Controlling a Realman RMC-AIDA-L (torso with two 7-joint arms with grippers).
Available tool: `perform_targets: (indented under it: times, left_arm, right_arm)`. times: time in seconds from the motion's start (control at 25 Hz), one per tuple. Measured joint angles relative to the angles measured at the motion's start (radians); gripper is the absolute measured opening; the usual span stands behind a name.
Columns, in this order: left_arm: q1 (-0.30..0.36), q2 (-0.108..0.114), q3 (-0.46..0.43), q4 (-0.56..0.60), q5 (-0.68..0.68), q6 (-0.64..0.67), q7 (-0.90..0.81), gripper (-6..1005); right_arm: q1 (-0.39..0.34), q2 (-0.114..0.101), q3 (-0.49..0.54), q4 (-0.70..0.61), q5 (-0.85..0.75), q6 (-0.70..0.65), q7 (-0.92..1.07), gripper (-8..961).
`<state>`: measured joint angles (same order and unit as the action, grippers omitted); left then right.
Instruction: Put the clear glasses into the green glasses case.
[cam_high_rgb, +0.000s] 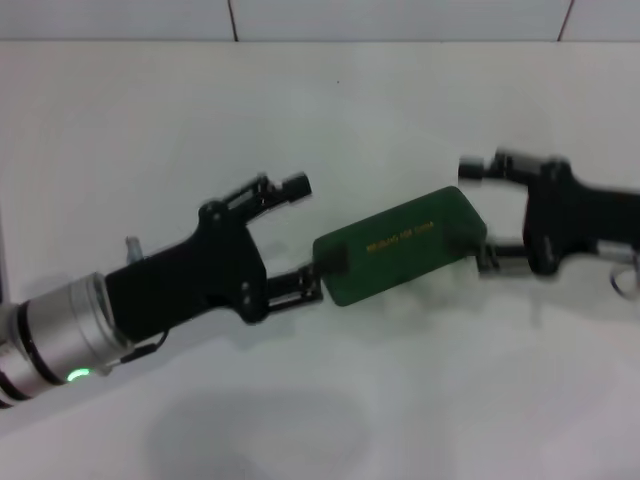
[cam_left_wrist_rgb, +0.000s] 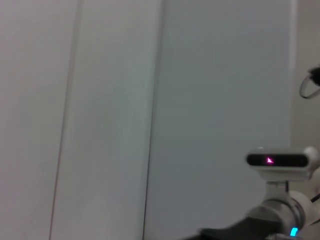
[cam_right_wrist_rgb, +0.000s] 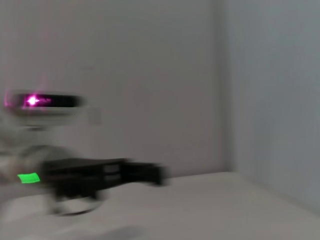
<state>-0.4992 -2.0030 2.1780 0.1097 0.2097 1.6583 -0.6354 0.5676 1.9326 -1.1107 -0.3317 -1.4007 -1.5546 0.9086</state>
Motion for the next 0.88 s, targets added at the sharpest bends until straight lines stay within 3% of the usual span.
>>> perform_targets:
  times: [0.08, 0.28, 0.88]
  left_arm:
    - [0.008, -0.001, -0.004, -0.005, -0.002, 0.003, 0.008, 860]
    - [0.016, -0.005, -0.007, -0.012, -0.006, 0.004, 0.025, 860]
    - [0.019, 0.001, -0.005, -0.024, -0.002, 0.003, 0.050, 860]
  right_arm:
    - [-0.028, -0.006, 0.005, -0.033, -0.062, -0.067, 0.008, 843]
    - [-0.056, 0.011, 0.013, -0.058, -0.075, -0.031, -0.008, 842]
    - [-0.052, 0.038, -0.002, -0.068, -0.108, -0.009, -0.045, 841]
